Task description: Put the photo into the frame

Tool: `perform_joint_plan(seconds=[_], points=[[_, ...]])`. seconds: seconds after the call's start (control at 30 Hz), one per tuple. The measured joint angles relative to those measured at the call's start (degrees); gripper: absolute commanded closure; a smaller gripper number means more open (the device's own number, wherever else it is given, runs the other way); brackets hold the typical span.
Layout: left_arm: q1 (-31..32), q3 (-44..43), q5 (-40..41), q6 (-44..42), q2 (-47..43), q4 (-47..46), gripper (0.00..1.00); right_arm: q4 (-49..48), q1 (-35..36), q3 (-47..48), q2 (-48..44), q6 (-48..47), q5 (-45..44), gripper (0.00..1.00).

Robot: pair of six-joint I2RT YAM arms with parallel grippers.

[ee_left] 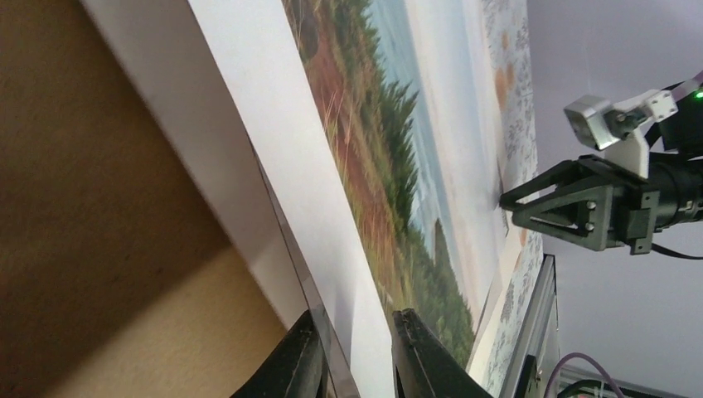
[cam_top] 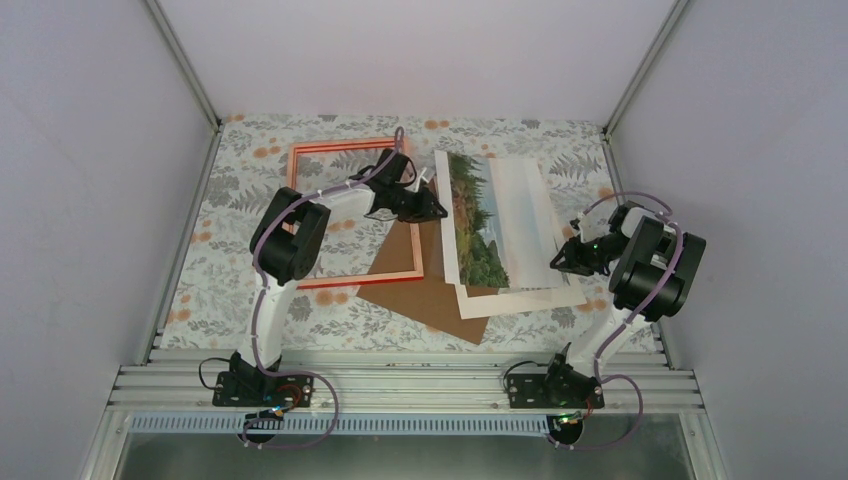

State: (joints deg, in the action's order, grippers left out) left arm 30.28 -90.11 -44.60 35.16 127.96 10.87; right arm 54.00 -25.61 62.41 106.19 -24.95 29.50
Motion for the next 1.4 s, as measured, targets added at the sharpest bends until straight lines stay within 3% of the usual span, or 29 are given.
perform_joint_plan(seconds=[0.5, 1.03, 1.13, 1.4], points=[[-0.3, 5.5, -1.7, 0.0, -1.9, -1.5, 0.90, -0.2, 0.0, 0.0, 0.0, 0.9, 0.0, 0.71], [-0.3, 8.3, -5.5, 0.0, -3.5, -3.8, 0.85, 0.7, -0.1, 0.9, 1.0, 1.0, -0.1, 0.72], [-0.3, 8.3, -5.8, -0.3, -3.5, -3.4, 0.97, 1.0, -0.3, 1.2, 1.3, 1.0, 0.1, 0.72], [-0.6, 8.3, -5.8, -0.6, -3.6, -2.7, 0.98, 1.8, -0.4, 1.9, 2.0, 1.0, 0.1, 0.73]])
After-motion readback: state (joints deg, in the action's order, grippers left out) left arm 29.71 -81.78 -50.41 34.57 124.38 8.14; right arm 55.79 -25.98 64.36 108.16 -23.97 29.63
